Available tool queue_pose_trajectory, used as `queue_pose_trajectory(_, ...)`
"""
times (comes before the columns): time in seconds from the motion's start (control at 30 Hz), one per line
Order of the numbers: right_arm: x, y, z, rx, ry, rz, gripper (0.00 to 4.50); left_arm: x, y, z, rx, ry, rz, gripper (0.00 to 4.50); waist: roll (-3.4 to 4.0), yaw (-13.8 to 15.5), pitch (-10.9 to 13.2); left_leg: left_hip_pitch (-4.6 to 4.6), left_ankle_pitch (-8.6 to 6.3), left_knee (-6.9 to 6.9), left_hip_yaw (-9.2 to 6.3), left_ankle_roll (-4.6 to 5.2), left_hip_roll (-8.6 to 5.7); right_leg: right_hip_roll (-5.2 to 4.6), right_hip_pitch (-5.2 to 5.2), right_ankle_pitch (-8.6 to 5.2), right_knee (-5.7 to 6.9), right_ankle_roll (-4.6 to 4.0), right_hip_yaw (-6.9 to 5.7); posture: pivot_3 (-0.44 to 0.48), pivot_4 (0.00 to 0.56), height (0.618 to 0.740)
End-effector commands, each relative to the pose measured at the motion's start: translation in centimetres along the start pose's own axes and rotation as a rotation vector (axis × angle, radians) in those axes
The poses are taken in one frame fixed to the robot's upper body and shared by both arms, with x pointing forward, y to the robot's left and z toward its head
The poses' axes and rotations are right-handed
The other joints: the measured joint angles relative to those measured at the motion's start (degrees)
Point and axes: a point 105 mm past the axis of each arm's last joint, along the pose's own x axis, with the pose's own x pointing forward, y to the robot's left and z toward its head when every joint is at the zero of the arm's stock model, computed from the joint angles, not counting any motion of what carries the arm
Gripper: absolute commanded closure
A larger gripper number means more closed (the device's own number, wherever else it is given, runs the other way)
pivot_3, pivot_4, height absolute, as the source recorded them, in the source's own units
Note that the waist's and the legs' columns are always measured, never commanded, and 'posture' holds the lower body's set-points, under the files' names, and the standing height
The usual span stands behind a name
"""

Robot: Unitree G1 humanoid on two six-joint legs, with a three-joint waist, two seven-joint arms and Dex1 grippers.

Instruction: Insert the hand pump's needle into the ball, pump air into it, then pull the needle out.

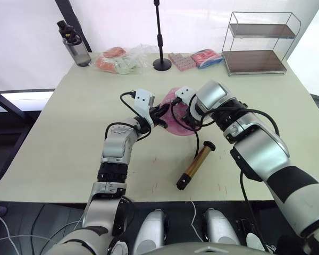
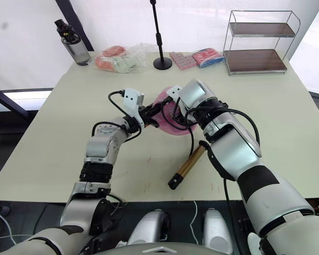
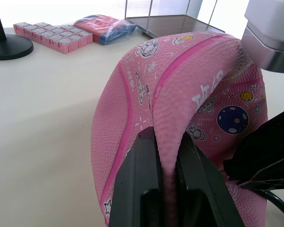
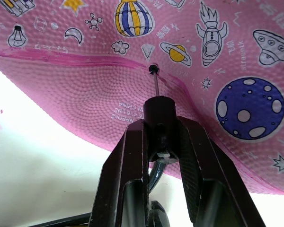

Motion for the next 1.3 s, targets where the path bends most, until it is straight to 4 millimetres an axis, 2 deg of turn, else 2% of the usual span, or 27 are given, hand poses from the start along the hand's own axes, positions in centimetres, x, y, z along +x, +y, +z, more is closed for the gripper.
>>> queue_pose_trajectory(0.03,0.6,1.4,0.8,0.002,-0.036,0.041,4.16,1.2,-3.5,-1.2,-0.05,0.023,-0.128,4.47,0.0,-0.03,0.0,0.0,0.0,-0.01,-0.05,0.0,-0.01,0.0,0.0,0.0,0.0,-0.01,-0.02,0.0,0.15,0.736)
queue_pose_trajectory(0.33,0.6,1.4,1.5,0.045,-0.066,0.036,4.16,1.4,-4.0,-1.4,-0.056,0.025,-0.139,4.47,-0.02,-0.12,-0.08,0.0,0.0,-0.05,-0.18,-0.02,-0.04,0.0,0.0,0.01,0.0,-0.03,-0.06,0.0,0.15,0.736)
queue_pose_trajectory(0.47,0.8,2.7,2.2,0.106,-0.118,0.127,4.16,1.3,-4.0,-1.5,-0.057,0.029,-0.139,4.47,-0.06,-0.21,-0.15,0.0,0.0,-0.07,-0.21,-0.02,-0.04,-0.01,0.0,0.01,0.0,-0.04,-0.07,0.0,0.15,0.736)
queue_pose_trajectory(0.6,1.0,2.1,1.9,0.081,-0.122,0.11,4.16,1.3,-3.9,-1.7,-0.056,0.032,-0.132,4.47,-0.11,-0.33,-0.25,0.04,0.0,-0.15,-0.36,-0.03,-0.09,0.01,-0.01,0.04,-0.01,-0.1,-0.08,0.0,0.15,0.736)
queue_pose_trajectory(1.0,0.0,-0.8,0.8,-0.056,-0.131,0.057,4.16,1.2,-3.0,-2.1,-0.017,0.052,-0.113,4.47,-0.1,-0.18,-0.27,0.04,0.02,-0.2,-0.51,-0.05,-0.16,0.03,-0.03,0.06,-0.04,-0.15,-0.1,0.0,0.15,0.736)
queue_pose_trajectory(1.3,-0.4,-0.9,-0.3,-0.111,-0.139,0.079,4.16,1.3,-2.9,-2.4,-0.013,0.056,-0.113,4.47,-0.08,0.22,-0.25,-0.07,0.02,-0.21,-0.58,-0.05,-0.2,0.0,-0.04,0.06,-0.09,-0.14,-0.17,0.0,0.15,0.736)
